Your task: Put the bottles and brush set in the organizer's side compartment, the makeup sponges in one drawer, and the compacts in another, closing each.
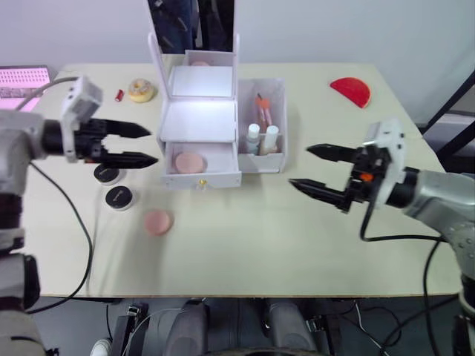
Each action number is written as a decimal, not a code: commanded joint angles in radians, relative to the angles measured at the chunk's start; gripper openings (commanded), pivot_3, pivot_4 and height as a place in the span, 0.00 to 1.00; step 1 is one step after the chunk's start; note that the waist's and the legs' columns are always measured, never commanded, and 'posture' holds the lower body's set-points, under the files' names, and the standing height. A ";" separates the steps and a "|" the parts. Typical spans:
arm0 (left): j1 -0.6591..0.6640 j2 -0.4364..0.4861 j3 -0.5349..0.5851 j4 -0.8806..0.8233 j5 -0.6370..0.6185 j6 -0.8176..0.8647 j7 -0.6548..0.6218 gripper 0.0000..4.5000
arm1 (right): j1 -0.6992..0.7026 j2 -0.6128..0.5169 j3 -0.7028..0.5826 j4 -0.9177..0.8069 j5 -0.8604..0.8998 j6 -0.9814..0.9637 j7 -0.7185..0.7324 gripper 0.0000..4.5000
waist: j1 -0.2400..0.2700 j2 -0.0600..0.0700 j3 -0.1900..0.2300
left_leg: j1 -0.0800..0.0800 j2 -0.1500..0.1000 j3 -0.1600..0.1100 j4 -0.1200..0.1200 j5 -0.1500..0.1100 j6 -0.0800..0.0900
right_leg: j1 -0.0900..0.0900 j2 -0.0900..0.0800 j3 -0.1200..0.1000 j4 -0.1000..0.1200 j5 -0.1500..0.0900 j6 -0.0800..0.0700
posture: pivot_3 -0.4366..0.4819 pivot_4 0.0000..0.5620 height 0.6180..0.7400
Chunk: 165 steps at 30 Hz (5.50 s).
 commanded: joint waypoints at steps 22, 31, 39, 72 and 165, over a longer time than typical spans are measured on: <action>0.284 0.167 0.328 0.637 0.086 -0.537 0.192 0.99 | 0.464 -0.012 -0.393 0.247 -0.189 -0.335 0.242 1.00 | 0.000 -0.001 -0.001 | 0.005 0.000 0.001 0.001 0.000 0.000 | 0.004 0.000 0.000 0.001 0.000 0.000 | 0.48 0.27 1.00; 0.328 0.123 0.331 0.489 0.053 -0.480 0.175 0.99 | 0.378 -0.005 -0.313 0.166 -0.156 -0.282 0.188 1.00 | -0.001 -0.001 -0.001 | 0.005 0.001 0.001 0.001 0.000 0.000 | 0.004 0.000 0.000 0.001 0.000 -0.001 | 0.48 0.27 1.00; 0.640 -0.064 0.417 -0.166 -0.106 -0.199 0.338 0.99 | 0.204 -0.022 -0.145 0.011 -0.071 -0.177 0.134 1.00 | -0.002 -0.001 -0.001 | 0.004 0.001 0.001 0.001 0.000 0.000 | 0.003 0.000 0.001 0.001 0.002 -0.004 | 0.48 0.27 1.00; 0.756 -0.317 0.016 -0.693 0.076 0.046 0.828 0.99 | -0.217 0.046 0.212 -0.056 0.021 -0.051 0.115 1.00 | 0.002 -0.001 -0.002 | 0.004 0.000 0.001 0.001 0.000 0.000 | 0.004 0.000 0.000 -0.001 0.002 -0.005 | 0.48 0.27 1.00; -0.405 -0.427 -0.370 0.160 0.200 -0.239 0.006 0.99 | -0.171 0.056 0.153 -0.155 0.094 -0.005 -0.087 1.00 | 0.003 -0.002 -0.001 | 0.001 0.000 0.000 0.001 0.000 0.000 | 0.002 0.001 0.000 0.000 0.001 0.000 | 0.48 0.27 1.00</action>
